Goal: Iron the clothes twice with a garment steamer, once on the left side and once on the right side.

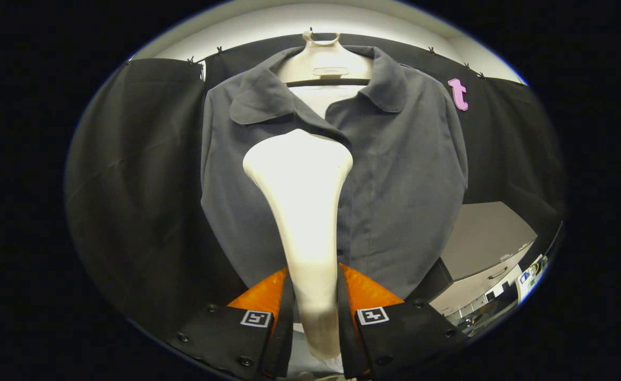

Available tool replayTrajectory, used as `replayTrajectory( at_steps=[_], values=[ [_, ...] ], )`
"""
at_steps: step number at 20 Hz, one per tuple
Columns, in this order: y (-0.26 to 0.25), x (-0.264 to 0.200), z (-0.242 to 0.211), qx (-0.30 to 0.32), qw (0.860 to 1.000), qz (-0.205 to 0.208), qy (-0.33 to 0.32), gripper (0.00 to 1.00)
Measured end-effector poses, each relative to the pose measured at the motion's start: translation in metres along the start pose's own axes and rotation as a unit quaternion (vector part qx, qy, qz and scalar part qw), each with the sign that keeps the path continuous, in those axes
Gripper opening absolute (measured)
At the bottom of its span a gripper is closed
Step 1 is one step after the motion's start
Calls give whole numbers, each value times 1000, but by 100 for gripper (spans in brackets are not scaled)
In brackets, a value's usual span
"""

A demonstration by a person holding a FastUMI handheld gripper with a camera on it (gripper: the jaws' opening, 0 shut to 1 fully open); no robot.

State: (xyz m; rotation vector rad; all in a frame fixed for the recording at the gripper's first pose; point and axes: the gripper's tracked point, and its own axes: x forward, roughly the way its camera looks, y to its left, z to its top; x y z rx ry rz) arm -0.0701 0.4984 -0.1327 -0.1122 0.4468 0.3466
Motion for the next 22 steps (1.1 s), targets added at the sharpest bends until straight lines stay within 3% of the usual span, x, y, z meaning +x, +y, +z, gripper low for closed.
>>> replayTrajectory(
  at_steps=[9,22],
  values=[
    [13,45,-25,-14,999,5,43,45],
    [6,80,-117,-14,992,23,125,45]
  ],
)
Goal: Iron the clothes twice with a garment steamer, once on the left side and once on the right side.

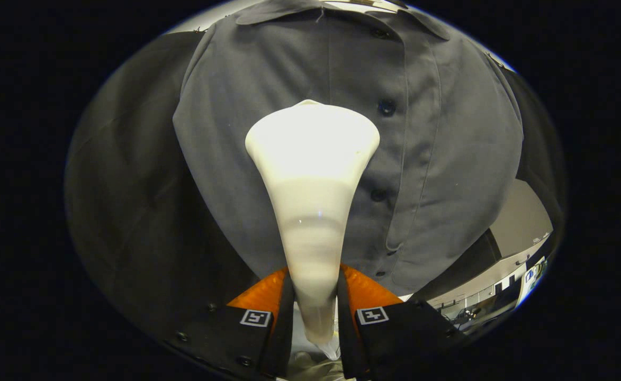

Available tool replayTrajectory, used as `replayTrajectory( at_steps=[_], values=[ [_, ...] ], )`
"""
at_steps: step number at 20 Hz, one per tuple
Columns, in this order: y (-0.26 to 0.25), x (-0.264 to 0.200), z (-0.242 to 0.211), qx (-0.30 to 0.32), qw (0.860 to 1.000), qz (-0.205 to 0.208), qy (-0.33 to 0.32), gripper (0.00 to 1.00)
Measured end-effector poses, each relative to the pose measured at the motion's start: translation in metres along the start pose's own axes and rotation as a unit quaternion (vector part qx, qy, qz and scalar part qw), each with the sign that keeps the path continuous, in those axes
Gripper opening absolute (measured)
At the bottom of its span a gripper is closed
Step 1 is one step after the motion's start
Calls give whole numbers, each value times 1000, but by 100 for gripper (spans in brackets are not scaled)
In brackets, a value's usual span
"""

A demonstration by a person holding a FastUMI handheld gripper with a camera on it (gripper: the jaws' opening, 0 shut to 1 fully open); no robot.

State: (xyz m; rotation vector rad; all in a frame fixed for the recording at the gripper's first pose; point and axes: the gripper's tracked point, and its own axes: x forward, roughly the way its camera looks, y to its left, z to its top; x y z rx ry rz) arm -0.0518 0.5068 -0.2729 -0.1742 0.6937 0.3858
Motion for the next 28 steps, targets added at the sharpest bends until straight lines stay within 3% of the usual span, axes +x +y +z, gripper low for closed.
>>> replayTrajectory(
  at_steps=[18,28],
  values=[
    [-36,97,-187,32,991,8,126,45],
    [-45,103,-231,47,986,11,163,45]
  ],
)
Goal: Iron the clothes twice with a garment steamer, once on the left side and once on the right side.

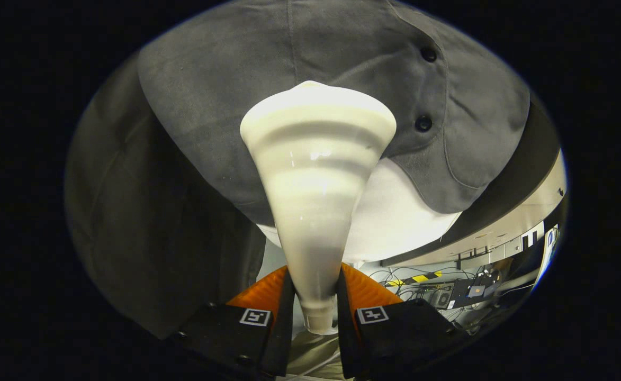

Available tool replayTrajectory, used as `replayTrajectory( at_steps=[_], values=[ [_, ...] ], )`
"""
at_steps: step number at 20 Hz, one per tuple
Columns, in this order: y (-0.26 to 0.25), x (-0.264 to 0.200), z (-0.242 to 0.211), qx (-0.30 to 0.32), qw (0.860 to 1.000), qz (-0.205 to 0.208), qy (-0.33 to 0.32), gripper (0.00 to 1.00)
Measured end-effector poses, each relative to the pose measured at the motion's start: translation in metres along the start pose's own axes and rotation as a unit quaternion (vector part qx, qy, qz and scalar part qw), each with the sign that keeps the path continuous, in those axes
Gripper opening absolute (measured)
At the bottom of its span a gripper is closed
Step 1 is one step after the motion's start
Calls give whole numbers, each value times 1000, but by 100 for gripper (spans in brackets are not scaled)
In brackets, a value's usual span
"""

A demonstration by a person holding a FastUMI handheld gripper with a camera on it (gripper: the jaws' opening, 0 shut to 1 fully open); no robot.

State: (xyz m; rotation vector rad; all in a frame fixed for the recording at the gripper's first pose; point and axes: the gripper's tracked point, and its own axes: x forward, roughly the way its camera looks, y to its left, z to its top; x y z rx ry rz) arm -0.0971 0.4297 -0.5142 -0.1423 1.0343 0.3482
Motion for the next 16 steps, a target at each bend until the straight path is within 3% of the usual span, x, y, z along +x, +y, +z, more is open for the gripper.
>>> replayTrajectory(
  at_steps=[6,16],
  values=[
    [-8,-32,8,5,1000,0,-22,45],
    [-47,-141,61,36,992,-17,-122,45]
  ],
)
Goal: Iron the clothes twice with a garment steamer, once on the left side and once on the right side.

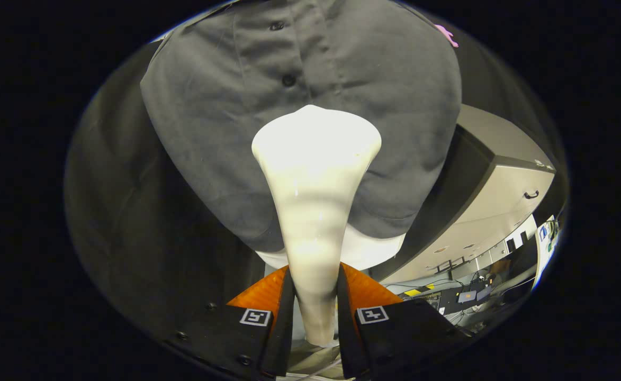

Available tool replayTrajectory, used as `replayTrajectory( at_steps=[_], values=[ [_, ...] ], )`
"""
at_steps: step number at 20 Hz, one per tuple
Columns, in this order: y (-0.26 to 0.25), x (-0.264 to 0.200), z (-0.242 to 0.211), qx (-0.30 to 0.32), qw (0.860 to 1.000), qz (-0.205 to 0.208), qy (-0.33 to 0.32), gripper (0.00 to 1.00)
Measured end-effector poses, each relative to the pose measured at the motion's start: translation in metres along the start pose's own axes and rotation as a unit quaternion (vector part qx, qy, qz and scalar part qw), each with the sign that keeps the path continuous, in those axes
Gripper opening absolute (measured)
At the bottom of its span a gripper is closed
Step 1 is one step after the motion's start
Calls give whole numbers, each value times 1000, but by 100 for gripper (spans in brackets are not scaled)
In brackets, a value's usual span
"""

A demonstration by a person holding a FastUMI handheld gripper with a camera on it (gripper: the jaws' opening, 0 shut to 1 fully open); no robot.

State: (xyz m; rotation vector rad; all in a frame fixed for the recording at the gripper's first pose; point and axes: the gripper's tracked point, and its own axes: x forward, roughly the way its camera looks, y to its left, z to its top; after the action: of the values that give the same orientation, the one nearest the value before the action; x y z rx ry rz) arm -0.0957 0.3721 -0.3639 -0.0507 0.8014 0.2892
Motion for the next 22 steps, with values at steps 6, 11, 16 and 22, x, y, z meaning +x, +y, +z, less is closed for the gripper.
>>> replayTrajectory(
  at_steps=[6,11,16,22],
  values=[
    [-21,-47,39,17,998,-13,-51,45],
    [-42,-91,82,34,993,-26,-109,45],
    [-58,-128,133,43,986,-43,-154,45],
    [-85,-168,170,46,976,-60,-206,45]
  ],
)
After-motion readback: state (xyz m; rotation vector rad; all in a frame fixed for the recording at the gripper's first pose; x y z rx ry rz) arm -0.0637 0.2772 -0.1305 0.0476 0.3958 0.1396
